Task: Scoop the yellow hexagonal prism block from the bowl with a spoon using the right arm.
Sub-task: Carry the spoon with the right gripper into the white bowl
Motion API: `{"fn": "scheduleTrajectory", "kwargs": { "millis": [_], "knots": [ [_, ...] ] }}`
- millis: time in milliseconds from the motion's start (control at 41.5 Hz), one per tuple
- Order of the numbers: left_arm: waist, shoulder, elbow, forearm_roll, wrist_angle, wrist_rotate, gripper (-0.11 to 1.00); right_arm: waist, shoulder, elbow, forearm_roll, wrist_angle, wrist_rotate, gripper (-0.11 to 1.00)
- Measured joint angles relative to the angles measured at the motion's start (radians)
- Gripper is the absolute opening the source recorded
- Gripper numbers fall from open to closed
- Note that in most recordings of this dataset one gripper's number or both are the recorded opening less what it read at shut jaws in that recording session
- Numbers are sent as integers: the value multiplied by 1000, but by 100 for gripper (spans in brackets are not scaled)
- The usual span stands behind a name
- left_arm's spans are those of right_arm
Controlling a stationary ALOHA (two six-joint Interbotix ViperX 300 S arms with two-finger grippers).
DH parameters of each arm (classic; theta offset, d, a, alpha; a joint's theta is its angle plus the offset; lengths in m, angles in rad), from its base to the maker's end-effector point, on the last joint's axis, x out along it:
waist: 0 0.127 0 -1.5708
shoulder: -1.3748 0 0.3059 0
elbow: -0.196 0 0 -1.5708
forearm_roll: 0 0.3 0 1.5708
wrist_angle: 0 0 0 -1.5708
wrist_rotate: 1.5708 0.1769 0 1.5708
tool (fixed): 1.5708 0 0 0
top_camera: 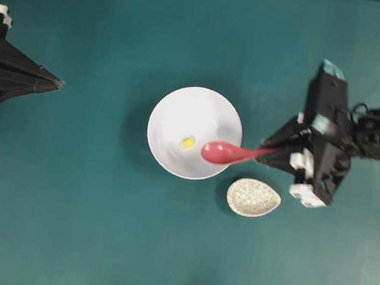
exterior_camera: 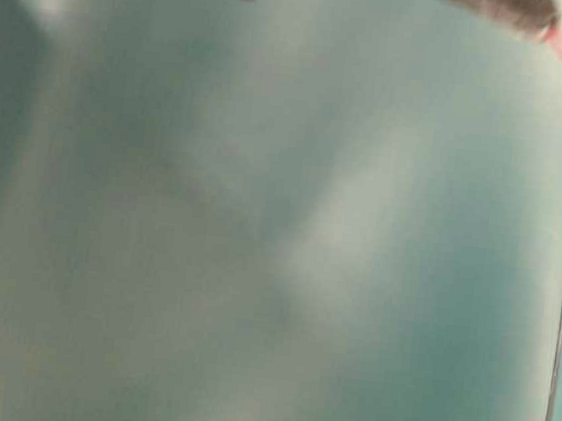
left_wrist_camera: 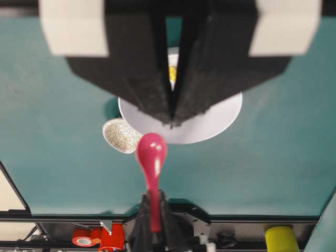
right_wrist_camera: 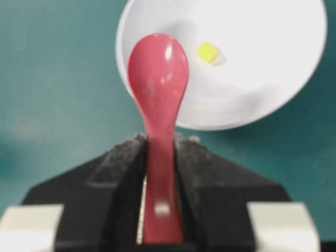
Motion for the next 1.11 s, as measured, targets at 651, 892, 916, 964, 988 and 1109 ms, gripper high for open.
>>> {"fn": "scheduleTrajectory", "kwargs": {
  "millis": [651, 892, 916, 964, 988, 1109],
  "knots": [
    [0, 3, -2, 0, 0, 0, 0, -78, 250, -238, -109, 304, 3, 24],
    [0, 3, -2, 0, 0, 0, 0, -78, 293, -249, -114, 301, 3, 24],
    [-2, 3, -2, 0, 0, 0, 0, -78, 296, -249, -114, 298, 3, 24],
    [0, 3, -2, 0, 0, 0, 0, -78, 302, -252, -115, 291, 3, 24],
    [0, 3, -2, 0, 0, 0, 0, -78, 304, -253, -115, 287, 3, 24],
    [0, 3, -2, -2, 0, 0, 0, -78, 313, -259, -118, 265, 3, 24]
  ]
}}
